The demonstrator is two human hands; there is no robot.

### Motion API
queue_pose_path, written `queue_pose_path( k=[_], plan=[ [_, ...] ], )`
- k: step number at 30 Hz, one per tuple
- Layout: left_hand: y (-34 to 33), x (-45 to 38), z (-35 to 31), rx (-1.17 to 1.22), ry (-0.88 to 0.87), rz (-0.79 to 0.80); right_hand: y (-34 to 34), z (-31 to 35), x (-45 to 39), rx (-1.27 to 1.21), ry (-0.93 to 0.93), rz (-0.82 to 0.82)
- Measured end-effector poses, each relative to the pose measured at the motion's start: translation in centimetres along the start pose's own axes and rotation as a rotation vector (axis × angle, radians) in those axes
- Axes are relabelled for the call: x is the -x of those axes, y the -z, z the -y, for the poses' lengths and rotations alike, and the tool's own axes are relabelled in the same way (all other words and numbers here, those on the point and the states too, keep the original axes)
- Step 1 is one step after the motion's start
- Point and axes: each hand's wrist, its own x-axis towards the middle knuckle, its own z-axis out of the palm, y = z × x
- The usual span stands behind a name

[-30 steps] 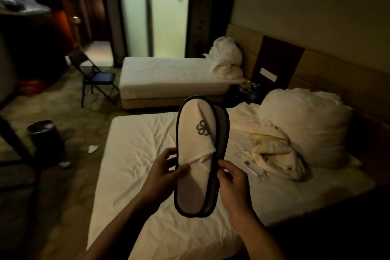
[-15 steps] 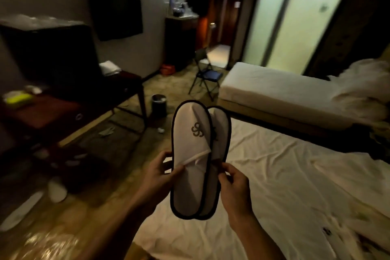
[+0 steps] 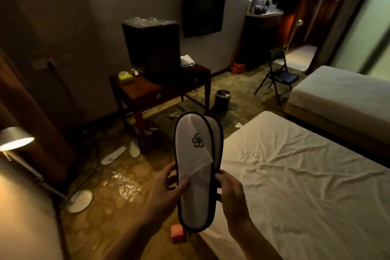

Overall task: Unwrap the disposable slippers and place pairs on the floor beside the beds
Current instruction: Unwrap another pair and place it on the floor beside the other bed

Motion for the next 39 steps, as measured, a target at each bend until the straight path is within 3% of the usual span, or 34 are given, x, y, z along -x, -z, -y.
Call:
queue_pose_path(
  k=[4, 9, 13, 24, 33, 39],
  plan=[
    [2.3, 2.1, 1.0, 0.047, -0.007, -0.044, -2.6, -1.1, 1.7, 0.083, -0.006, 0.07],
    [5.7, 4.9, 3.8, 0.265, 0.184, -0.071, -5.6, -2.4, 3.7, 0.079, -0.048, 0.162],
    [6.7, 7.1, 5.6, 0.325, 0.207, -0.093, -6.5, -3.8, 5.0, 0.065, -0.121, 0.218],
    [7.1, 11.6, 5.9, 0.318, 0.147, -0.379, -2.7, -4.2, 2.7, 0.158, -0.067, 0.097],
    [6.5, 14.4, 7.7, 0.345, 0.208, -0.457, -3.4, -6.0, 3.8, 0.206, -0.086, 0.303],
    [6.3, 16.2, 10.0, 0.411, 0.254, -0.523, -3.7, -7.1, 3.7, 0.272, -0.122, 0.543]
  ],
)
